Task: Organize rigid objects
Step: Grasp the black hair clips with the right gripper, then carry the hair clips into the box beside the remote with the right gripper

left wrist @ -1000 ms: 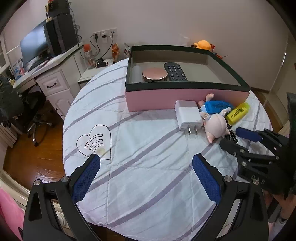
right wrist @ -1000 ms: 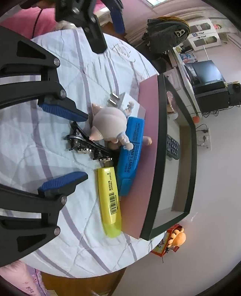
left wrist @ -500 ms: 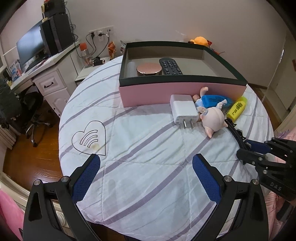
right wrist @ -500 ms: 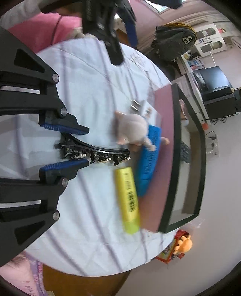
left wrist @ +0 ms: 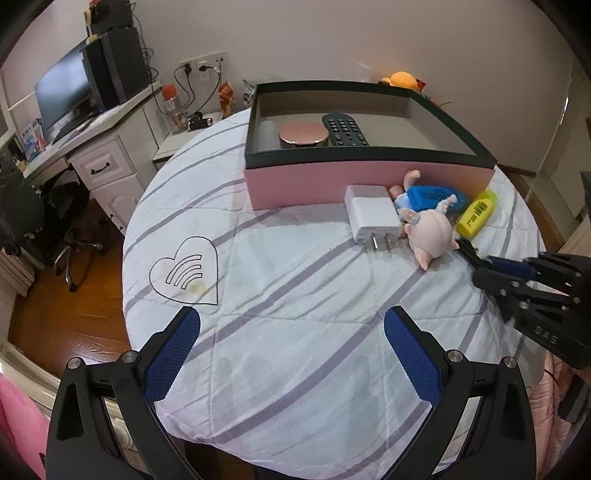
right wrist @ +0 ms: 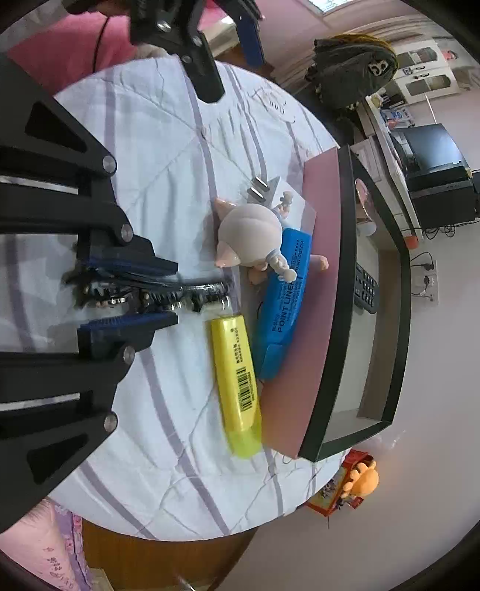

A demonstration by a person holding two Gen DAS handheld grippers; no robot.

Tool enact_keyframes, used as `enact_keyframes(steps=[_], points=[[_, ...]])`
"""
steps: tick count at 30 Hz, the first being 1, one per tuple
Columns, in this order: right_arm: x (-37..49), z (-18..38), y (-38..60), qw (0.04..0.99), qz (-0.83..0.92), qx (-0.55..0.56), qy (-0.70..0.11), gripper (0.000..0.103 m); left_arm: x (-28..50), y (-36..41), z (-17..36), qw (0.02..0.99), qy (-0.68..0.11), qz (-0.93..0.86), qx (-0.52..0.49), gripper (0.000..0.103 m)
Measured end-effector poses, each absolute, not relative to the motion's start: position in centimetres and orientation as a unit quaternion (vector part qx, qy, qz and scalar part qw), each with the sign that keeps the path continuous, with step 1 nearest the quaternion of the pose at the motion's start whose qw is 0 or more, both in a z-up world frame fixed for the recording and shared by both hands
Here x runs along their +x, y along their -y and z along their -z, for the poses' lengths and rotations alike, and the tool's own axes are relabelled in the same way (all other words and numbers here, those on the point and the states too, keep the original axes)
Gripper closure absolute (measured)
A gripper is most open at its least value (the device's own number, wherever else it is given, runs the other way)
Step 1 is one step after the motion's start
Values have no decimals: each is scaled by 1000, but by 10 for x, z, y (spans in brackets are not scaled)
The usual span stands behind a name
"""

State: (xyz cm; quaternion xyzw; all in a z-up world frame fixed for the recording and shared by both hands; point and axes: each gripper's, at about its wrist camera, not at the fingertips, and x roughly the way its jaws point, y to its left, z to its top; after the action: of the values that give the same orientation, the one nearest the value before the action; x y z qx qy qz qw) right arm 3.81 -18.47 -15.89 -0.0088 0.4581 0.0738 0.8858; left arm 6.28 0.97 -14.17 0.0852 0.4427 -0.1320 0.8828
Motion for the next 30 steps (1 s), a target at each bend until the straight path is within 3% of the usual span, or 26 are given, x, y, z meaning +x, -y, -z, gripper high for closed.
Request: enact_keyframes(steps=[9,20,30], points=[[29,121,193,894,-111,21,-433,84,68,-10,140,886,-435,143,71,2],[106,83,188,912,-120,53,-390,84,98,-6,130,894,-420,147,46,2],[193,113,200,893,-85,99,-431,84,124,-13,152,887,-439,136,49,2]])
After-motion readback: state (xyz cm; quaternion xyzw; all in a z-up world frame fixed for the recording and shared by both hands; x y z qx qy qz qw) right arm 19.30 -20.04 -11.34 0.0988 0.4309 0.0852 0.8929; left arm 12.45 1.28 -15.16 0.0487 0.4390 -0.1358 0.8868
